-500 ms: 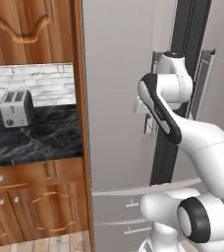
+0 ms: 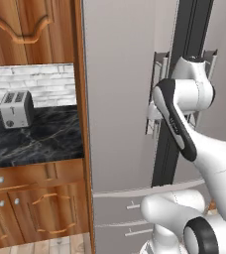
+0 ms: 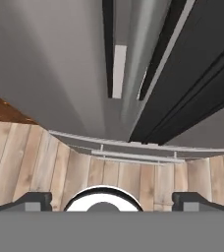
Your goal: Retrieve the banana and orange from the fridge and place them into the bowl on the dining table.
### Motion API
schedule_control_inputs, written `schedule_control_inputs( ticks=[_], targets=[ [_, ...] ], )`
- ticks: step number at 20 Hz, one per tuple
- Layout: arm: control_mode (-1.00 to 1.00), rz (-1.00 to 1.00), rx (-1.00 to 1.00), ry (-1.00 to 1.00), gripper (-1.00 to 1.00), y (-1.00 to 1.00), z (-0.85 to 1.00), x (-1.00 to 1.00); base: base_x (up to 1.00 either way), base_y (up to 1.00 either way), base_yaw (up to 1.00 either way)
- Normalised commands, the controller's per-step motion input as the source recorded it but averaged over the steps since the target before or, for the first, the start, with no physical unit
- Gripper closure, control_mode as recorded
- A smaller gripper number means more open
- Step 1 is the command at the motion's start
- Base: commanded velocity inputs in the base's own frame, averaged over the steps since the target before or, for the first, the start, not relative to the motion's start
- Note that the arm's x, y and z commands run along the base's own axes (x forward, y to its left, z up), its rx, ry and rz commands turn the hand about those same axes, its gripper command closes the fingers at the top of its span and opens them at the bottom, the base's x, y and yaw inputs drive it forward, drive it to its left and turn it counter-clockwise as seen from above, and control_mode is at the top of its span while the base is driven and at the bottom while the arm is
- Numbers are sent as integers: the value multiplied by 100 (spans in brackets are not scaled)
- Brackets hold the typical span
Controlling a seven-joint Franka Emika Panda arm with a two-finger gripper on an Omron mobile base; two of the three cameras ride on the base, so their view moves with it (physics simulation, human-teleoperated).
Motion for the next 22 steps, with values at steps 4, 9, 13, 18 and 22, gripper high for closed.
schedule_control_inputs(
  ticks=[4, 9, 13, 18, 22],
  targets=[
    [-100, 0, 0, -3, -100, -6, -14, -41, 0, 0, 0],
    [-100, 0, 0, -1, -100, 0, -17, -34, 0, 0, 0],
    [100, 0, 0, 0, -100, 0, -9, -18, -22, -3, 0],
    [100, 0, 0, 0, -100, 0, 0, 0, -53, -7, 0],
    [100, 0, 0, 0, -100, 0, 0, 0, -46, -19, 0]
  ],
)
